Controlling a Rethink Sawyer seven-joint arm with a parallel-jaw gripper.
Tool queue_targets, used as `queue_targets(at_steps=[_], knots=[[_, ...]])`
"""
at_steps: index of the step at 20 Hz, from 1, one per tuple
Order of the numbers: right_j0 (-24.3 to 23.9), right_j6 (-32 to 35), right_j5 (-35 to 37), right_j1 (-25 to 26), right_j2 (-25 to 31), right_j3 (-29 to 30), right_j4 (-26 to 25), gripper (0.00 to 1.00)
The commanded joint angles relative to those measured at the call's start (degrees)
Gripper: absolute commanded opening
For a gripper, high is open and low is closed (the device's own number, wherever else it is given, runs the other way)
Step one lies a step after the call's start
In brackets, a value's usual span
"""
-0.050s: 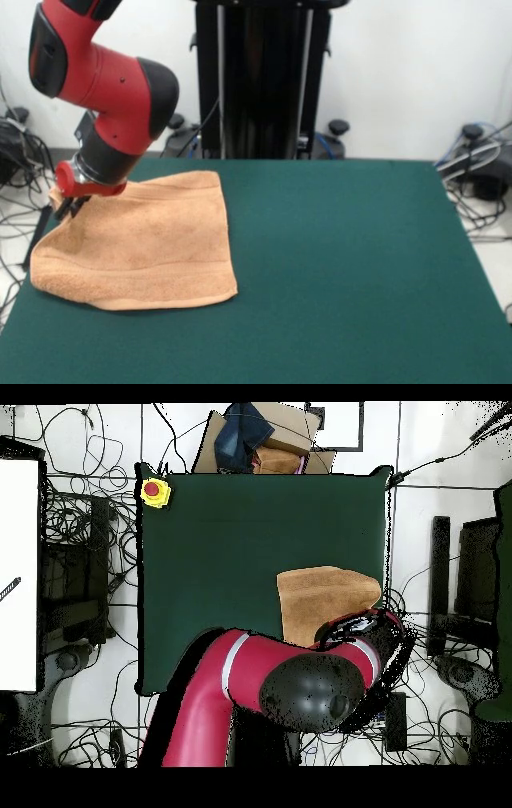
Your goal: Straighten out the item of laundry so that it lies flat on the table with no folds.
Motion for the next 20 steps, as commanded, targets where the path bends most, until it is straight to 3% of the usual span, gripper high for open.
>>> queue_targets(at_steps=[1, 10, 11, 20], knots=[[0.9, 8.7, 0.0, 1.1, 9.6, -1.4, 3.0, 0.0], [1.6, 9.2, 0.6, 1.6, 8.9, -1.9, 4.0, 0.0], [1.6, 9.1, 0.6, 1.6, 9.0, -1.9, 3.9, 1.0], [1.1, 8.1, 0.5, 1.1, 9.7, -1.5, 3.0, 1.0]])
